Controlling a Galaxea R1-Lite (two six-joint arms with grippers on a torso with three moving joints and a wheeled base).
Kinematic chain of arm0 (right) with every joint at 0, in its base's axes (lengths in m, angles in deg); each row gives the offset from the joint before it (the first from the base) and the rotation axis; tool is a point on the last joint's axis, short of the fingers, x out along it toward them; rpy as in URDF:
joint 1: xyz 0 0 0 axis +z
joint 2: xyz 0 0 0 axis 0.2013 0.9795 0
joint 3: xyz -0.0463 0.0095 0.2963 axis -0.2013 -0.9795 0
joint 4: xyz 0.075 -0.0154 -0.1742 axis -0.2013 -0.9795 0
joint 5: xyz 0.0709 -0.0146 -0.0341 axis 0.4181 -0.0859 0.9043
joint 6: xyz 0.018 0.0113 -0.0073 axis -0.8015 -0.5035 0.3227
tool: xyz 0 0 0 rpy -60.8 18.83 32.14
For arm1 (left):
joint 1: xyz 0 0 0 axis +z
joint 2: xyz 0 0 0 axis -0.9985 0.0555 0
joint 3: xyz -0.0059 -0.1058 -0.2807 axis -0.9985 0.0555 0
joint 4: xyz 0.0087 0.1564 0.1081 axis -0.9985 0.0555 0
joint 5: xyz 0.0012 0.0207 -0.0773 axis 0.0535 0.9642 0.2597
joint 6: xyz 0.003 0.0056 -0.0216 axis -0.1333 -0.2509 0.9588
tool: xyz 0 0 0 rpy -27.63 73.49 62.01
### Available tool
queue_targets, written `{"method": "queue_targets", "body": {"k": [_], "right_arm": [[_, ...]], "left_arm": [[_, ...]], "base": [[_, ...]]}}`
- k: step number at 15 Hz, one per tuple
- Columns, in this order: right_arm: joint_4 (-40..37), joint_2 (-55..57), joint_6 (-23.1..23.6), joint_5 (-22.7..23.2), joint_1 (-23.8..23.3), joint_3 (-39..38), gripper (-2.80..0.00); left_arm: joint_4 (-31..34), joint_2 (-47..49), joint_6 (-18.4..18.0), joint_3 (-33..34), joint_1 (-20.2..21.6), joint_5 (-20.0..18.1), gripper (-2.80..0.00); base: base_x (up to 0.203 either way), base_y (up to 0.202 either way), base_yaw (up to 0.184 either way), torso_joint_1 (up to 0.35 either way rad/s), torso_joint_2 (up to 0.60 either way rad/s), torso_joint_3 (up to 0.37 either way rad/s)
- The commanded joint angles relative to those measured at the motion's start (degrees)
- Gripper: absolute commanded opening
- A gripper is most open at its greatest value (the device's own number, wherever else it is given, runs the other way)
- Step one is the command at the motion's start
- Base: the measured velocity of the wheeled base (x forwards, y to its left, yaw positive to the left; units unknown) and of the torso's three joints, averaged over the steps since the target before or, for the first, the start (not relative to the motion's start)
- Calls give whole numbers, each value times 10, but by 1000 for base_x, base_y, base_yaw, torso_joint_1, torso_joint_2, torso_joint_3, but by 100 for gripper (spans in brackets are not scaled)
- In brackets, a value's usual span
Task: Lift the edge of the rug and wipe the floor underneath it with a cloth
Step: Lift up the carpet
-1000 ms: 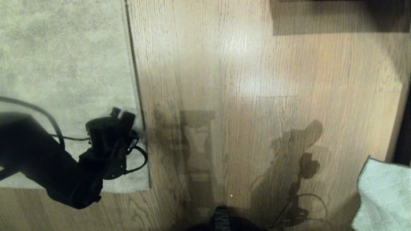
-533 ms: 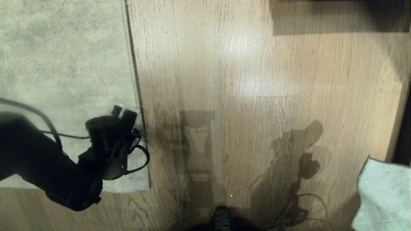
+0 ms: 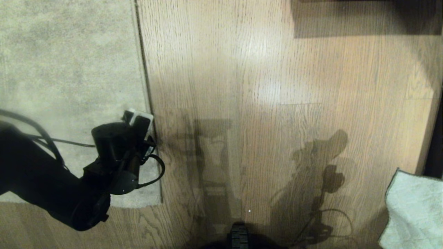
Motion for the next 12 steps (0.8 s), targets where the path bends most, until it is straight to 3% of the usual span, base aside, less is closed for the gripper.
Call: {"method": "queue_targets", "body": {"k": [1,12], "right_arm": [[0,1,0,0,0,0,-280],[0,1,0,0,0,0,-280]], "left_arm": [[-5,10,0,4,-2,1,0],[-9,73,41,4,0,-2,0]], "base": [[0,0,0,0,0,0],[0,0,0,0,0,0]]}}
